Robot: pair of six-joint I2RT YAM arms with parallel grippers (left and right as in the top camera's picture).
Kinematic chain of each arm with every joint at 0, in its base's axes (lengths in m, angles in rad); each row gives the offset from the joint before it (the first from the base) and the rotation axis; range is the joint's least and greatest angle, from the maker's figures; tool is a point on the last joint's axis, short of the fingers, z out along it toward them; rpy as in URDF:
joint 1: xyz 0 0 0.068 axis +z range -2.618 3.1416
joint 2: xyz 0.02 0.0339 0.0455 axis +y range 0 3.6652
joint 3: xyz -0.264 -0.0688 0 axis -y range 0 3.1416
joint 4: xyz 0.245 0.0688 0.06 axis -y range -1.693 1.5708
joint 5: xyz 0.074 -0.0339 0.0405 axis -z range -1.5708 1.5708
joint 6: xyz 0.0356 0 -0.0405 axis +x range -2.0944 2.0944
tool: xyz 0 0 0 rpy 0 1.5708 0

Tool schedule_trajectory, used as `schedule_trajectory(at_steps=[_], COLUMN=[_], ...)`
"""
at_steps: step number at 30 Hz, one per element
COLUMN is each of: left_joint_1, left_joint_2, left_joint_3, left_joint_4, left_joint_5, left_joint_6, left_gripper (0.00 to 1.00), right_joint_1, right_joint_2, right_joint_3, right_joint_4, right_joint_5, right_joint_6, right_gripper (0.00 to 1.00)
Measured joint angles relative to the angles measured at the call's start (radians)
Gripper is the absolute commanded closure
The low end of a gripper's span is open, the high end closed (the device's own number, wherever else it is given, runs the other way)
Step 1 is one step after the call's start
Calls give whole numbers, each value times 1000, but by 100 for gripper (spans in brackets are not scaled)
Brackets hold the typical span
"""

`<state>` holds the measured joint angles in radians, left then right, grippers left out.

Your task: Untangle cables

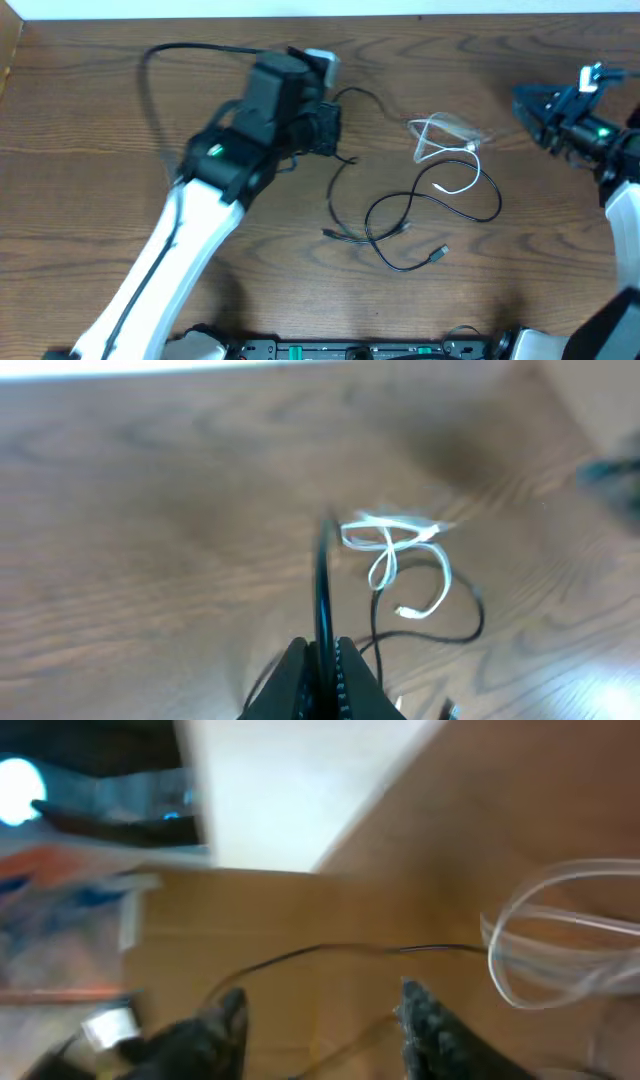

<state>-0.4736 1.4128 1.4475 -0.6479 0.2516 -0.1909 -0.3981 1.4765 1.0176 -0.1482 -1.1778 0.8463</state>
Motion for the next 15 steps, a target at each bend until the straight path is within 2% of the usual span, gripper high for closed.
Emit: schedule_trajectory(at_steps=[3,5,10,15], left_joint_1=[14,18,20,20], left_joint_2=[-88,-127,-180,-205], left_joint_3=[0,0,0,39], left_joint_4=[0,1,33,64], left_joint_5=[-5,-9,-9,-2], left_joint_6=[0,0,0,0], left_gripper=[92,92,93,93], right_joint_1=[1,9,35,82], right_joint_2=[23,21,21,20], right_joint_3=[-3,-3,-3,-3], right_joint_4=[-146,-243,-357,-375], right_joint_5=[106,198,369,400], right_joint_6=[-134,-221,-364,-487], right_gripper=[36,32,30,30])
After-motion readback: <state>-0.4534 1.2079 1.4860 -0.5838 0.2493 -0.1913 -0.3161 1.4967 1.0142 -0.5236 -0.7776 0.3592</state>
